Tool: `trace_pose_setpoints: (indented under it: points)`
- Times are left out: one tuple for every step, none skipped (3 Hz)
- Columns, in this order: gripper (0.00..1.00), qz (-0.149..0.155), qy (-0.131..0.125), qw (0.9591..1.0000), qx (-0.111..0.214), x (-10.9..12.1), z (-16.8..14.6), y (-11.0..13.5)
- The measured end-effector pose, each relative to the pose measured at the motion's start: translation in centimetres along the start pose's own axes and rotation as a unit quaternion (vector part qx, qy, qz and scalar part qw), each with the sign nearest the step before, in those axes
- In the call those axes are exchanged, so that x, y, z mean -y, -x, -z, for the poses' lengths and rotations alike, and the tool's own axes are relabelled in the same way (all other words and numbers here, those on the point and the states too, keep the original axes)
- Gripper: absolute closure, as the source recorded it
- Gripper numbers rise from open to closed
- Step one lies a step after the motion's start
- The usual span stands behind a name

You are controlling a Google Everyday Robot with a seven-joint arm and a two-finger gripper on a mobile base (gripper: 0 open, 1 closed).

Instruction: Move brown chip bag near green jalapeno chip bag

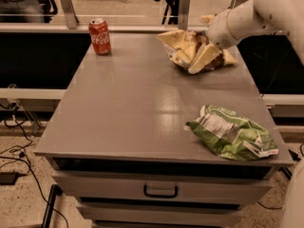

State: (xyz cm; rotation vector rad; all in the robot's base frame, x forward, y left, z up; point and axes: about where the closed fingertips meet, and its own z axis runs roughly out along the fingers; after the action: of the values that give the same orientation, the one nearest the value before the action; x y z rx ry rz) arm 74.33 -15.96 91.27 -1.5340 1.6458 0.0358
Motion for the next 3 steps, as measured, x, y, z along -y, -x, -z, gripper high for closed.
trace_pose_setpoints:
  points:
    - [0.0, -0.002, 0.034, 0.9994, 0.01, -1.41, -2.78, 0.2]
    - [0.26, -0.001, 0.036, 0.9993, 0.01, -1.55, -3.07, 0.24]
    - [0.57, -0.001, 0.04, 0.9991, 0.011, -1.75, -3.5, 0.29]
